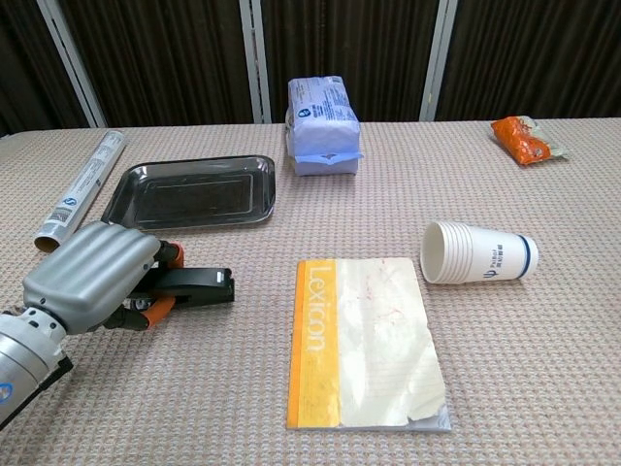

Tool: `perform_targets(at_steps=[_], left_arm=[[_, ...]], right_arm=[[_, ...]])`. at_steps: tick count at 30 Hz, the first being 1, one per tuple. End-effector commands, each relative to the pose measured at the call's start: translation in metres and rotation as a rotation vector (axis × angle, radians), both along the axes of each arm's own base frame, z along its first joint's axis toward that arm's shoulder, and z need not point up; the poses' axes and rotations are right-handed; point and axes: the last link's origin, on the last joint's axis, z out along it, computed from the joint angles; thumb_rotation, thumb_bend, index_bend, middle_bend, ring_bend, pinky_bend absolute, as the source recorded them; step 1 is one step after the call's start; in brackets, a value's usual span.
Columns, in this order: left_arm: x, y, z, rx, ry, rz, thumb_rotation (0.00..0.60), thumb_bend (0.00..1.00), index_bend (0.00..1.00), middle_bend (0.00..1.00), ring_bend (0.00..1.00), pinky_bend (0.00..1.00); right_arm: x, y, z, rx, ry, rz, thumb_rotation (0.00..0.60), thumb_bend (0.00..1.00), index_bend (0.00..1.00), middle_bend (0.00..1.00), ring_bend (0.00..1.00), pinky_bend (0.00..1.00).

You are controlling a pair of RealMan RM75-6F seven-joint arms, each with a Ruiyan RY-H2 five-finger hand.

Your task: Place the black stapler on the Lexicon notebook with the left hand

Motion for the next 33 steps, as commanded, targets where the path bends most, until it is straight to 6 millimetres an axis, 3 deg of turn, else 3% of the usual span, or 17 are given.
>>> perform_targets(at_steps=[1,9,22,29,33], left_arm=[[0.010,0.000,-0.002,0.002,-0.044,-0.048,0.600,0.50,0.67,0.57,0.58,0.65],[0.045,0.003,-0.007,0.002,-0.121,-0.150,0.600,0.49,0.68,0.57,0.58,0.65],[0.121,0.028,-0.061,-0.167,-0.201,-0.200,0.600,0.47,0.67,0.57,0.58,0.65],[0.130,0.039,-0.077,-0.197,-0.200,-0.175,0.600,0.46,0.66,0.57,0.57,0.64],[0.131,0.039,-0.082,-0.221,-0.204,-0.159,0.600,0.41,0.51,0.52,0.54,0.63]], right_arm=[[0.001,0.000,-0.002,0.005,0.004,0.001,0.600,0.03,0.00,0.00,0.00,0.00],[0.001,-0.002,-0.006,0.025,0.007,0.000,0.600,0.03,0.00,0.00,0.00,0.00],[-0.001,-0.013,-0.009,0.070,-0.002,-0.017,0.600,0.03,0.00,0.00,0.00,0.00],[-0.001,-0.011,-0.001,0.062,-0.032,-0.019,0.600,0.03,0.00,0.00,0.00,0.00],[-0.001,-0.007,0.000,0.068,-0.038,-0.006,0.600,0.03,0.00,0.00,0.00,0.00]])
